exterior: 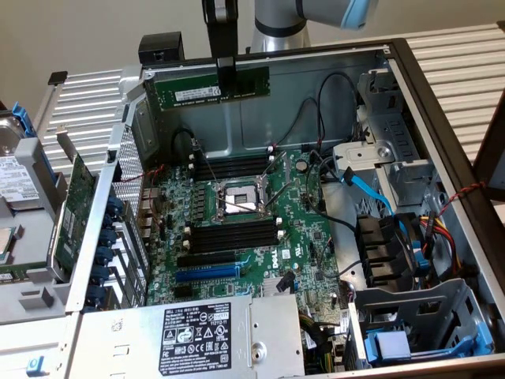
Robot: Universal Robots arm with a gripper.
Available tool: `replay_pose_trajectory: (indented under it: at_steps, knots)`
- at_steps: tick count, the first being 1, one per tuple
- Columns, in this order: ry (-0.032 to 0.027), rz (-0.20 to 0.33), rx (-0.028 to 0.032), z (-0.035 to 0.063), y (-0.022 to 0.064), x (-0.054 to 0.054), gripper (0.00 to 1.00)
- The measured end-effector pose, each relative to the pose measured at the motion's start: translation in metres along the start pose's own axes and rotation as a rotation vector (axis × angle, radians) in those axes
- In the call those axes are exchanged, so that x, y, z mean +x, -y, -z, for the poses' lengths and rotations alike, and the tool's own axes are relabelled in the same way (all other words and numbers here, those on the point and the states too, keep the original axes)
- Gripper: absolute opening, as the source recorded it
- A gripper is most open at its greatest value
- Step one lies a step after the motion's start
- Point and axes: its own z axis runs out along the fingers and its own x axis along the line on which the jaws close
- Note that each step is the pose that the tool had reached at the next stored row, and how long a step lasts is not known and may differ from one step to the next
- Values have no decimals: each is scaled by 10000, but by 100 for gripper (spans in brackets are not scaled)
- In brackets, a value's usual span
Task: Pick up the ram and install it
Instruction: 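Pick up the ram and move it above insertion slot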
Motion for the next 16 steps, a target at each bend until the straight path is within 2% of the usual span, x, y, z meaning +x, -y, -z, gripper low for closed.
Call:
replay_pose_trajectory:
  at_steps: [1,3,6,16]
  knots:
    - [54,0,1,-7,3,0,13]
    - [92,-2,2,-22,2,2,13]
    - [219,0,3,-65,3,4,13]
    - [325,-1,3,-220,4,9,13]
